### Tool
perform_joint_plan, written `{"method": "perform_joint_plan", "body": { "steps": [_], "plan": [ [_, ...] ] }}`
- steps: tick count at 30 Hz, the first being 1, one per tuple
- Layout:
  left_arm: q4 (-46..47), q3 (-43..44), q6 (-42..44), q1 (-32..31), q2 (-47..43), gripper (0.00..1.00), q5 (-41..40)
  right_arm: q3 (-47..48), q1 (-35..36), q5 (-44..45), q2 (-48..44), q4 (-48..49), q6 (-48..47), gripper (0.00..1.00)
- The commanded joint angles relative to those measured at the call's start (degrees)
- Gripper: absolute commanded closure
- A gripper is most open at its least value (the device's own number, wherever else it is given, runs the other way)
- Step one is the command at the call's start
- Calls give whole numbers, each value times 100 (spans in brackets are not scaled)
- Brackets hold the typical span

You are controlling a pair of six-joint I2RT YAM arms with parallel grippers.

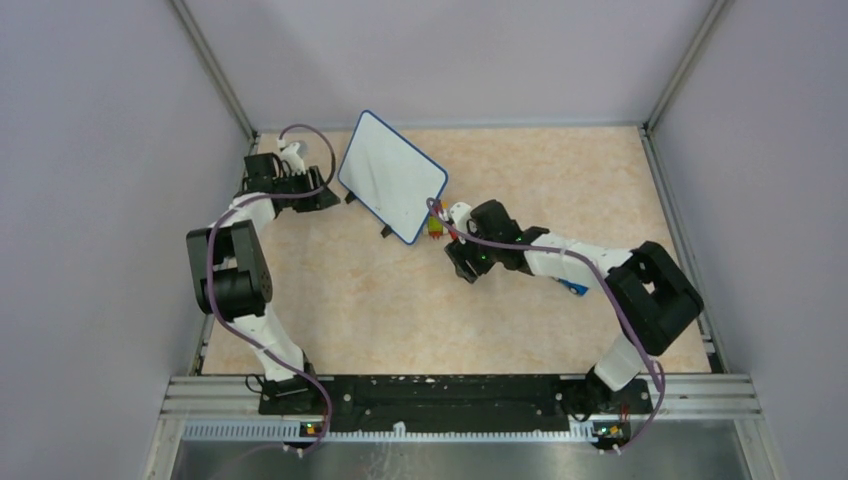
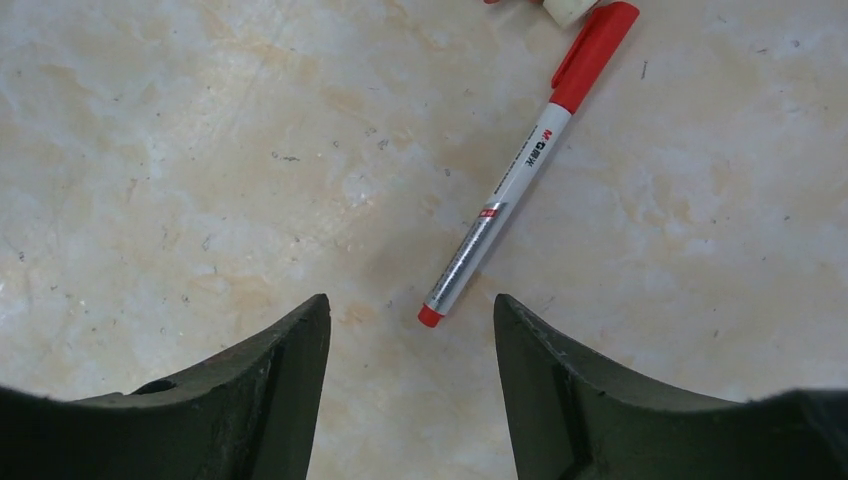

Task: Write a sentence on the whiteboard
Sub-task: Pick up the whiteboard marker from the center of the board.

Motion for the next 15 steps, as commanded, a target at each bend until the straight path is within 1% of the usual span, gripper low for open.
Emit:
{"method": "perform_joint_plan", "body": {
  "steps": [1,4,7,9,11,15],
  "plan": [
    [332,-162,-217,102,-354,41,-50,457,143,497,246,67,217,43],
    [369,-209,-144,104,-377,40,-95,635,176,525,421,32,210,49],
    [247,-64,-39,104,-280,40,-88,814,178,576,695,-145,169,53],
    [144,50,305,104,-206,38,-54,850,176,531,829,-228,156,53],
    [123,98,520,104,-150,35,-185,822,186,514,904,-220,146,54],
    [187,81,915,112,-72,31,-246,797,195,645,1055,-273,120,58]
  ]
}}
